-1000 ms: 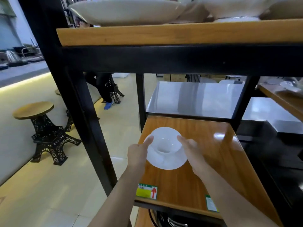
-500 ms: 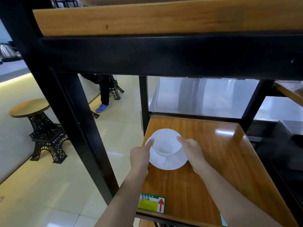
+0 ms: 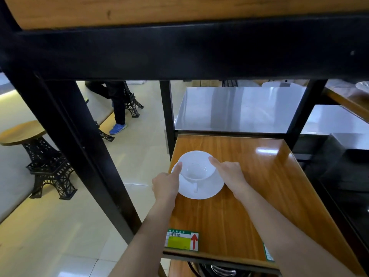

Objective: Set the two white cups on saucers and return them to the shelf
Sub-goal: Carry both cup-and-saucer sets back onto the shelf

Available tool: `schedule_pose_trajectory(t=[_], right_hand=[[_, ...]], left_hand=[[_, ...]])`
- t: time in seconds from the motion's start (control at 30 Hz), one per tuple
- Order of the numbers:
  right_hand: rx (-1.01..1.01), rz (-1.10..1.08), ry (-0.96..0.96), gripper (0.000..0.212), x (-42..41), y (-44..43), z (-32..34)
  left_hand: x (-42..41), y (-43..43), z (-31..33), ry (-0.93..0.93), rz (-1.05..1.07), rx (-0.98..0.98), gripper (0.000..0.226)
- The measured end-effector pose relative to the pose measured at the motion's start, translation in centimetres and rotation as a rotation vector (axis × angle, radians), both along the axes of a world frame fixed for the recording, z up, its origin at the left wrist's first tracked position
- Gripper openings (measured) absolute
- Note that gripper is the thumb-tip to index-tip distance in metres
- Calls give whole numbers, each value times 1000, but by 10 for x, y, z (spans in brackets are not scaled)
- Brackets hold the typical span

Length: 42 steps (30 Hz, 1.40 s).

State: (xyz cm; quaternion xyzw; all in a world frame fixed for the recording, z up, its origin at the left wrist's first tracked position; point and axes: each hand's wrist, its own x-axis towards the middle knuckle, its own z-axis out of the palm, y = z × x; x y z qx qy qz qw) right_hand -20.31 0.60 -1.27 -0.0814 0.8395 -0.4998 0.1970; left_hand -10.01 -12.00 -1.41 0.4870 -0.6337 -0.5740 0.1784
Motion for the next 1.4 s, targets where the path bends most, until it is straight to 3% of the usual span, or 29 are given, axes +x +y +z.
schedule_pose_trajectory(t=[0.13, 0.2, 0.37, 0.6, 0.7, 0.9, 1.17, 1.27, 1.4], right_hand=[[75, -11, 70, 84, 11, 11, 9], [62, -38, 154, 86, 20, 22, 14], [207, 8, 458, 80, 53, 64, 18], [329, 89, 602, 82, 112, 151, 18], [378, 67, 647, 84, 147, 205, 9], [502, -111, 663, 82, 230, 345, 0], [693, -525, 602, 85, 369, 555, -5], [770, -708, 534, 99, 429, 624, 0], [849, -943, 458, 90, 513, 700, 1]], left_hand=[[1, 0, -3, -28, -22, 2, 68], [8, 3, -2, -43, -24, -75, 73], [39, 37, 14, -22, -95, -644, 69], [76, 117, 6, 101, -346, -996, 71], [98, 161, 0, 70, -473, -981, 77], [153, 287, -15, 199, -727, -1053, 72], [217, 494, -19, 433, -1085, -1004, 72], [239, 569, -15, 510, -1223, -996, 74], [275, 665, -10, 625, -1426, -925, 78]])
